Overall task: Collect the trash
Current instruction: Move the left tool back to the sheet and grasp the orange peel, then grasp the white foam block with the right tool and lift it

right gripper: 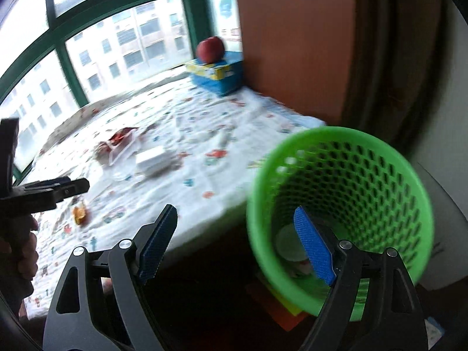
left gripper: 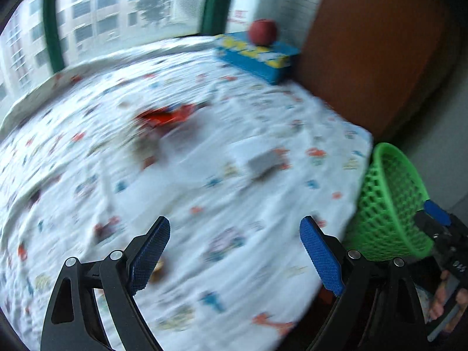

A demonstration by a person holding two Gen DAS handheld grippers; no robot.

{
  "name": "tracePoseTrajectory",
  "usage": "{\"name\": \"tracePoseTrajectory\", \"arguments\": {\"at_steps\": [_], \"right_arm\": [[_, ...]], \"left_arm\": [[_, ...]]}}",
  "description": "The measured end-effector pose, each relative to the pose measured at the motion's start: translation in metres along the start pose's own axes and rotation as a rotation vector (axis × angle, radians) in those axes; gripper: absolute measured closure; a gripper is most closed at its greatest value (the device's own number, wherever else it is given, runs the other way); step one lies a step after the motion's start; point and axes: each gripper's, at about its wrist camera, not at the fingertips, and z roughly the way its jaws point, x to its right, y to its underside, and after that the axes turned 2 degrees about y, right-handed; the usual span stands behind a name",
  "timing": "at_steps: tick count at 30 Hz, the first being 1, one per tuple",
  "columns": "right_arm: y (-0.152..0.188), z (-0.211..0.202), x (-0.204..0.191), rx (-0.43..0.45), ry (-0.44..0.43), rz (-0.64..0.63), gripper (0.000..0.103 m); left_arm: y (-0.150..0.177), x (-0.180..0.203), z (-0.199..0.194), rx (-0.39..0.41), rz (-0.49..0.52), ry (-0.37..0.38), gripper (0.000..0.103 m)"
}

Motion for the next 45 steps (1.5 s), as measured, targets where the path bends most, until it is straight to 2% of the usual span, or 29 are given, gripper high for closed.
{"name": "tracePoseTrajectory", "arguments": {"at_steps": [6,10,17,28,32,38,45], "right_arm": [[-0.006,0.019,-0.039,-0.021,-0.055,-0.062,0.021],[-0.005,0.028,-0.056,-0.038,-0.086,-0.085,0.021],[-0.004,0.042,-0.069,-0.068,-0.109,-0.108,0.022],[-0.006,0.06,-0.077,-0.099,-0.129,-0.108,0.022],[-0.007,0.066,-0.081,-0.107,-0.132,-0.114,0.021],[-0.01,0.074,-0.086,-0.113,-0.136,-0.124,0.022],[-0.023,0.094,-0.088,-0.131,-0.164,-0.1,0.022]], "left_arm": [[0.025,-0.051,0.008,-0.024,-0.101,-0.066,0.016],[0.039,-0.072,0.019,-0.054,-0.152,-0.074,0.026],[0.048,-0.081,0.032,-0.067,-0.196,-0.081,0.034],[0.049,-0.082,0.045,-0.065,-0.195,-0.123,0.045],[0.049,-0.085,0.045,-0.055,-0.205,-0.143,0.056],[0.047,-0.087,0.037,-0.033,-0.211,-0.115,0.07],[0.044,-0.091,0.019,-0.014,-0.225,-0.051,0.077]]}}
